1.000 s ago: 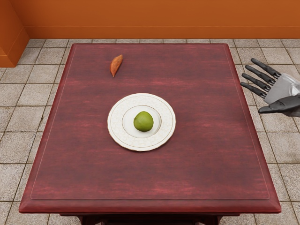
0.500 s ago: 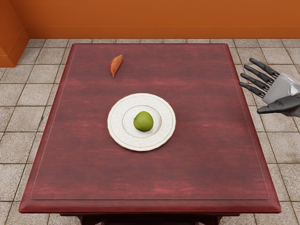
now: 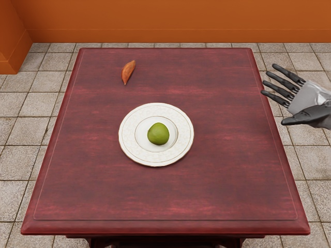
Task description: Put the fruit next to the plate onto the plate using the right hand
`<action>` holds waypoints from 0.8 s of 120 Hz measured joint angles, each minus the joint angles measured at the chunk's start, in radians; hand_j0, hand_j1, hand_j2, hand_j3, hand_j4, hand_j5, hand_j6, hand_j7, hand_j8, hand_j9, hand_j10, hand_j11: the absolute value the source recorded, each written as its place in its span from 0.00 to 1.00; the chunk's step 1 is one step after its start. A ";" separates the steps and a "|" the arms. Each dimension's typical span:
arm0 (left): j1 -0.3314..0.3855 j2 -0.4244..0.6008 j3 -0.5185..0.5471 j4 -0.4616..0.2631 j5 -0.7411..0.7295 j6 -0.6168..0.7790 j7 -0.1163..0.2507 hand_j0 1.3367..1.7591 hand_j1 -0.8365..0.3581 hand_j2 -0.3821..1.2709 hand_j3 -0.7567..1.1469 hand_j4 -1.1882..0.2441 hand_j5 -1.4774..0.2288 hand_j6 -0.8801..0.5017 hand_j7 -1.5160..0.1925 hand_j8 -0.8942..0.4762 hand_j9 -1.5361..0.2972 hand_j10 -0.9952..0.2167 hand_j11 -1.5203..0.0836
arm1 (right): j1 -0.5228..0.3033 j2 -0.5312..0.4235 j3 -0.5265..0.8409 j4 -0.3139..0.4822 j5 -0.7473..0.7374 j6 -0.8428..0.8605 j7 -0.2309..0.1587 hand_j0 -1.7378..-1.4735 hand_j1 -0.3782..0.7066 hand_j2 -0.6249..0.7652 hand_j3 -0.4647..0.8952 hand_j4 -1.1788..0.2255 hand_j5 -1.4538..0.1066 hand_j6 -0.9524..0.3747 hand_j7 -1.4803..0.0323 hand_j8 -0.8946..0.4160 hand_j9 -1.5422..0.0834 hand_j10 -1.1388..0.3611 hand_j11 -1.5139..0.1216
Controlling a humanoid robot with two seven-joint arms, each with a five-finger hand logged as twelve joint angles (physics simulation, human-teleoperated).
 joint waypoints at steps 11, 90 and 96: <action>0.001 0.000 0.060 0.000 0.002 0.001 0.000 0.76 0.98 0.23 0.40 0.82 0.86 0.63 0.88 0.64 0.83 0.81 0.94 | 0.000 0.000 0.000 0.000 0.000 0.000 0.000 0.30 0.03 0.45 0.34 0.84 0.93 0.72 0.98 0.68 0.95 0.76 0.93; -0.019 0.000 0.415 -0.001 0.063 -0.003 0.093 0.76 0.98 0.23 0.40 0.82 0.86 0.63 0.88 0.64 0.83 0.81 0.94 | 0.008 0.003 -0.037 0.015 0.001 0.000 0.000 0.30 0.03 0.45 0.34 0.84 0.93 0.72 0.98 0.68 0.95 0.76 0.93; -0.016 0.000 0.416 -0.001 0.063 -0.003 0.092 0.76 0.98 0.23 0.40 0.82 0.86 0.63 0.88 0.64 0.83 0.81 0.94 | 0.010 0.003 -0.040 0.016 0.001 0.000 0.000 0.30 0.03 0.45 0.34 0.84 0.93 0.72 0.98 0.68 0.95 0.76 0.93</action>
